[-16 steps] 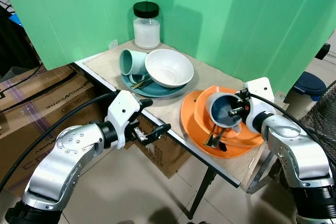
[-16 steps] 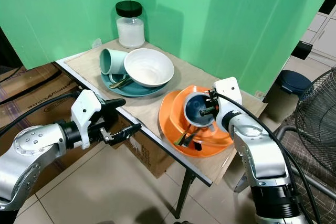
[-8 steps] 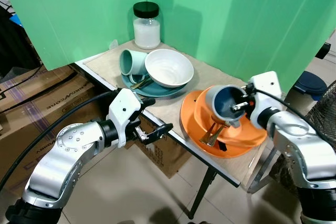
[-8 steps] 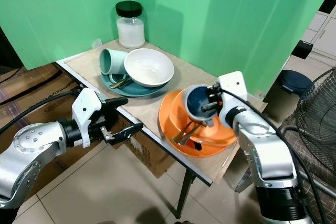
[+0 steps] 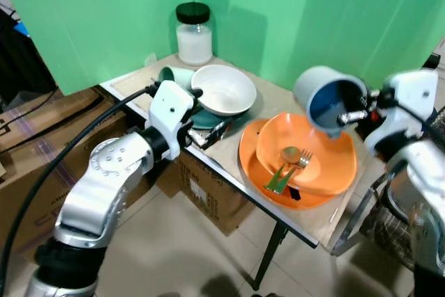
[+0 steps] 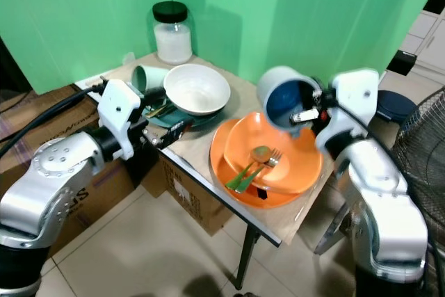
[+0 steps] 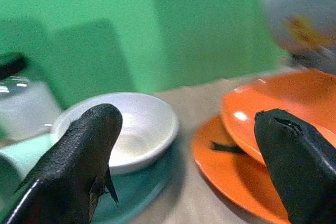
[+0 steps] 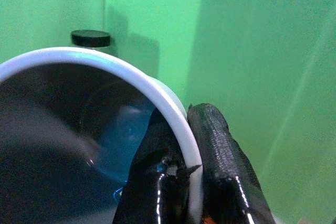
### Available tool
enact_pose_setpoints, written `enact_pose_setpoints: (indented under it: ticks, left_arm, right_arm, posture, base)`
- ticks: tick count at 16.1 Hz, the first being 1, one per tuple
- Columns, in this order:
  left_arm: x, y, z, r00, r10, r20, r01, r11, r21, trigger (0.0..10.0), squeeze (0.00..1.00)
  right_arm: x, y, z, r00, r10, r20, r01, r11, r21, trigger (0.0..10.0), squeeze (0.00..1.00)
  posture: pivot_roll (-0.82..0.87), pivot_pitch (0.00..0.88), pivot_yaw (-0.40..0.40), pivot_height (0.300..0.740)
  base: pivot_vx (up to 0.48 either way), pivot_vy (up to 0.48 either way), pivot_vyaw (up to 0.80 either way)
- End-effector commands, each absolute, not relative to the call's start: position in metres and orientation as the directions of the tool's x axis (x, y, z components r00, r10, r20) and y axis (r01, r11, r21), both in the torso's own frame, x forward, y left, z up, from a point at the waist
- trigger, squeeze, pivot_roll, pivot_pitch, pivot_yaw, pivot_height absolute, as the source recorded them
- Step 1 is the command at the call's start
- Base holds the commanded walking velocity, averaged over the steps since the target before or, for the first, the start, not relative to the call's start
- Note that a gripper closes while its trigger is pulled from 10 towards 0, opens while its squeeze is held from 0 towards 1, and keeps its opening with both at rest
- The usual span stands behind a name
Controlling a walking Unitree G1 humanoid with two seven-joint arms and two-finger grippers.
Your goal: Setting the table
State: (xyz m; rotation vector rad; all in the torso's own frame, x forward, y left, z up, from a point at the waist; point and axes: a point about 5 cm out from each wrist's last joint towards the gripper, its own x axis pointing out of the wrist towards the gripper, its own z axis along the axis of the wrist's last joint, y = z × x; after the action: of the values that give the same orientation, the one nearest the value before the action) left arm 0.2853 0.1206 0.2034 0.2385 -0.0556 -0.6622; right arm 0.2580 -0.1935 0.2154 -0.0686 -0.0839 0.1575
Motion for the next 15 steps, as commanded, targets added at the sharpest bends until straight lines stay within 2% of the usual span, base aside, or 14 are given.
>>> enact_pose_setpoints:
  ticks: [1, 3, 6, 10, 11, 13, 15]
  left_arm:
    - [0.291, 0.121, 0.216, 0.849, -0.526, 0.042, 0.504, 0.831, 0.236, 10.0, 0.0]
    - [0.288, 0.12, 0.22, 0.867, -0.491, 0.09, 0.459, 0.855, 0.243, 10.0, 0.0]
    - [0.287, 0.119, 0.215, 0.885, -0.456, 0.088, 0.43, 0.876, 0.217, 10.0, 0.0]
    - [0.293, 0.123, 0.221, 0.938, -0.284, 0.196, 0.263, 0.956, 0.126, 10.0, 0.0]
    - [0.292, 0.124, 0.22, 0.942, -0.274, 0.194, 0.256, 0.96, 0.116, 10.0, 0.0]
    - [0.293, 0.134, 0.22, 0.962, -0.175, 0.212, 0.155, 0.982, 0.108, 10.0, 0.0]
    - [0.293, 0.135, 0.225, 0.951, -0.236, 0.199, 0.201, 0.963, 0.179, 10.0, 0.0]
  right_arm:
    - [0.248, -0.191, 0.224, 0.981, 0.122, 0.149, -0.12, 0.993, -0.018, 10.0, 0.0]
    - [0.245, -0.187, 0.222, 0.983, 0.087, 0.163, -0.091, 0.996, 0.015, 10.0, 0.0]
    - [0.248, -0.182, 0.22, 0.983, 0.055, 0.173, -0.059, 0.998, 0.02, 10.0, 0.0]
    - [0.25, -0.183, 0.22, 0.987, 0.03, 0.158, -0.041, 0.997, 0.066, 10.0, 0.0]
    - [0.25, -0.185, 0.219, 0.989, 0.018, 0.148, -0.03, 0.997, 0.077, 10.0, 0.0]
    - [0.252, -0.185, 0.214, 0.993, 0.004, 0.119, -0.018, 0.993, 0.119, 10.0, 0.0]
    - [0.255, -0.185, 0.214, 0.993, -0.012, 0.118, -0.003, 0.992, 0.125, 10.0, 0.0]
  posture:
    - [0.03, 0.0, 0.013, 0.74]
    - [0.03, 0.0, 0.005, 0.74]
    - [0.02, 0.0, -0.002, 0.74]
    - [0.04, 0.0, -0.021, 0.74]
    - [0.04, 0.0, -0.021, 0.74]
    - [0.05, 0.0, -0.033, 0.74]
    - [0.06, 0.0, -0.038, 0.74]
  base:
    - [0.0, 0.0, -0.8]
    - [0.0, 0.0, -0.8]
    - [0.0, 0.0, -0.8]
    - [0.0, 0.0, -0.8]
    - [0.0, 0.0, -0.8]
    - [0.0, 0.0, -0.8]
    - [0.0, 0.0, -0.79]
